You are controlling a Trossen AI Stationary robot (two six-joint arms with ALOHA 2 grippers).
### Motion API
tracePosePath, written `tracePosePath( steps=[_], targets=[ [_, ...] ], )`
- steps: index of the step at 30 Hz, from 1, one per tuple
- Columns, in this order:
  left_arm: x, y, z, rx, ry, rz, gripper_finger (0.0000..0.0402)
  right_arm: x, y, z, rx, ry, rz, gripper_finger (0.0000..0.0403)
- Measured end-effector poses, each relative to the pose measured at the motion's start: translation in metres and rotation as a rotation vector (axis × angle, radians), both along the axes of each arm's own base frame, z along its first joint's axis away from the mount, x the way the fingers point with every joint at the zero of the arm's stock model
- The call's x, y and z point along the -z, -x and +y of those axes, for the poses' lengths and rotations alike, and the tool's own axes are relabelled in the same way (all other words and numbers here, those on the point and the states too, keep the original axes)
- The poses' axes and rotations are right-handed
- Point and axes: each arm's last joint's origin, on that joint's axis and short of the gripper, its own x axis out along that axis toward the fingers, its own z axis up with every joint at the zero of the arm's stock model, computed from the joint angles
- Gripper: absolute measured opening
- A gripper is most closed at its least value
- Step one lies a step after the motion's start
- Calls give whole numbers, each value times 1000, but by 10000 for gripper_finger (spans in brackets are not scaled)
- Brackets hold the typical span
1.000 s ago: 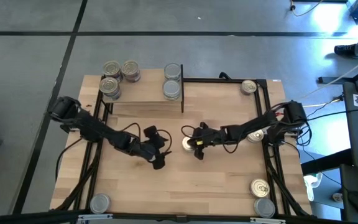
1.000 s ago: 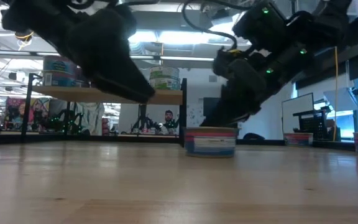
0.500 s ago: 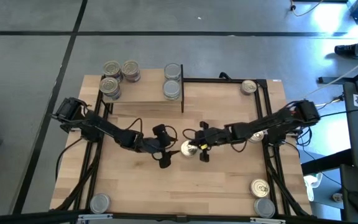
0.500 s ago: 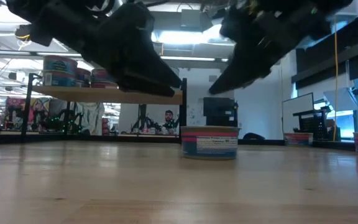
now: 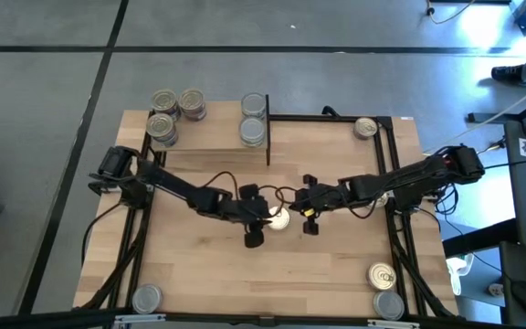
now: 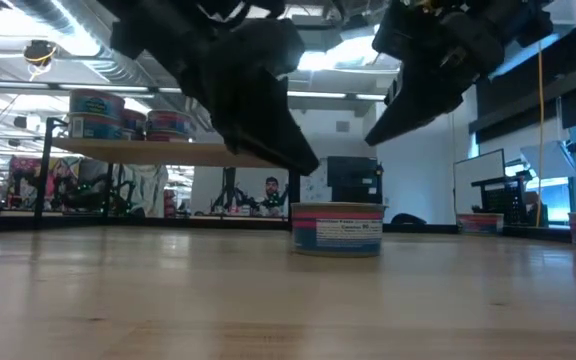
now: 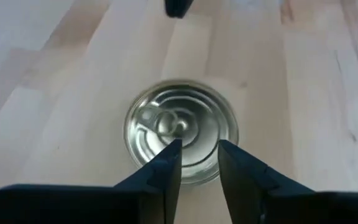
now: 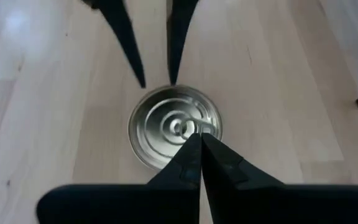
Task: Stack canned seafood by type on shelf
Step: Put the blue tuna can on the shelf aligned with the other blue tuna can
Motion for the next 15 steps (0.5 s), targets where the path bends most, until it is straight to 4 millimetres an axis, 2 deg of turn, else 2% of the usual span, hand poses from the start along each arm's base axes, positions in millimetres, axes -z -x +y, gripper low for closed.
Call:
tracePosePath(
  steps=[5, 9, 12, 15],
  targets=[
    [5, -5, 9, -21, 2, 13, 87, -4, -3, 0, 21, 10, -57, 12],
    [14, -7, 9, 32, 32, 38, 69, -4, -3, 0, 17, 9, -51, 15],
    [18, -8, 5, 59, 18, 40, 51, -2, -2, 0, 11, 8, -27, 36],
    [22, -8, 6, 60, 13, 58, 33, 0, 0, 0, 10, 12, -2, 78]
  ],
)
